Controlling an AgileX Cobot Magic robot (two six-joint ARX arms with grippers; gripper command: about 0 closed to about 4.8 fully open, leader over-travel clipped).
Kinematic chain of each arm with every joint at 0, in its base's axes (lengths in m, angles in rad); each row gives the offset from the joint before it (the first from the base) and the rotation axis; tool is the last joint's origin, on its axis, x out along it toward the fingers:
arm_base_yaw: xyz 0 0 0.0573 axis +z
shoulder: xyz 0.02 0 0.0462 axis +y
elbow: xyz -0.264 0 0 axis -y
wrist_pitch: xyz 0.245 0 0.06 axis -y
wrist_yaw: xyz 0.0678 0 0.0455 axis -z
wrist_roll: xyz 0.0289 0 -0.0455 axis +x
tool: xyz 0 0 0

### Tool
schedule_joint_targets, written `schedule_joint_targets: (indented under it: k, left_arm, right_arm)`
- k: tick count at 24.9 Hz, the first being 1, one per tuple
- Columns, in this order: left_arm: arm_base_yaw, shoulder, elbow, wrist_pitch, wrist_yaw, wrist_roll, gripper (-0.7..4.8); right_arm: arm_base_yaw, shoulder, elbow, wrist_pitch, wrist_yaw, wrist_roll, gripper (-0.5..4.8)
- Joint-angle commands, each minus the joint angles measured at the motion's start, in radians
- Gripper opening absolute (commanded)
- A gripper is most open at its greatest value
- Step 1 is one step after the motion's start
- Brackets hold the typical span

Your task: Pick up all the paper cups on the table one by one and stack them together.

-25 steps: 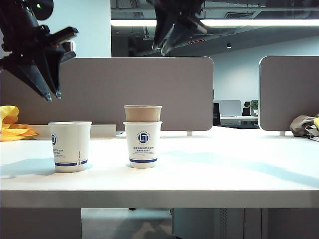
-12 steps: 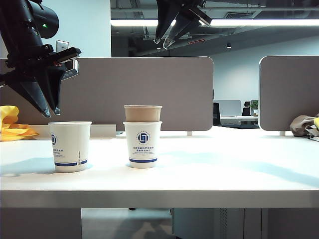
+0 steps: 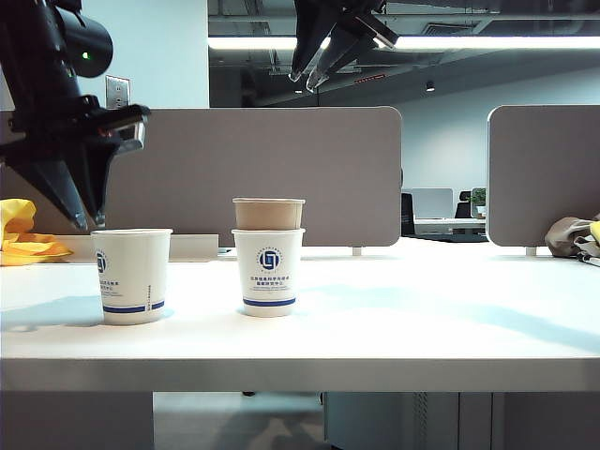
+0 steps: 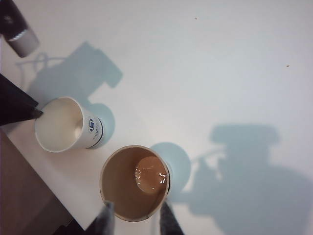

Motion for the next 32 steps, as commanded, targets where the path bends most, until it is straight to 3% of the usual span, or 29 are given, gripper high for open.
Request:
schedule_joint_targets:
  k: [1,9,16,18,28,32]
  left_arm:
    - [0.001,0.028,0.0,-0.011,0.041,-0.012,0.94]
    - [0.001,0.053,0.0,-0.01,0.086,-0.012,0.84]
    - [0.001,0.053,0.0,-0.01,0.088,-0.011,0.4]
    - [0.001,0.053,0.0,-0.01,0.089,-0.011,-0.06]
    - [0.001,0.047,0.004,-0.011,0.151,-0.011,-0.06]
    - [0.001,0.039,0.087,-0.077,0.143,-0.011,-0.06]
  right_arm:
    - [0.001,-0.01,0.007,0.009,-0.027,0.002,1.27]
    - [0.0,-0.01,0.006,-0.02,-0.026,0.002,1.27]
    - [0.0,-0.01,0.006,-0.058,-0.022,0.005,1.27]
    - [0.0,-0.01,0.006,-0.059,-0.022,0.006,1.27]
    - [0.0,-0.012,0.006,-0.06,-0.022,0.023,1.27]
    - [0.0,-0.012,0.006,-0.06,-0.021,0.023,1.27]
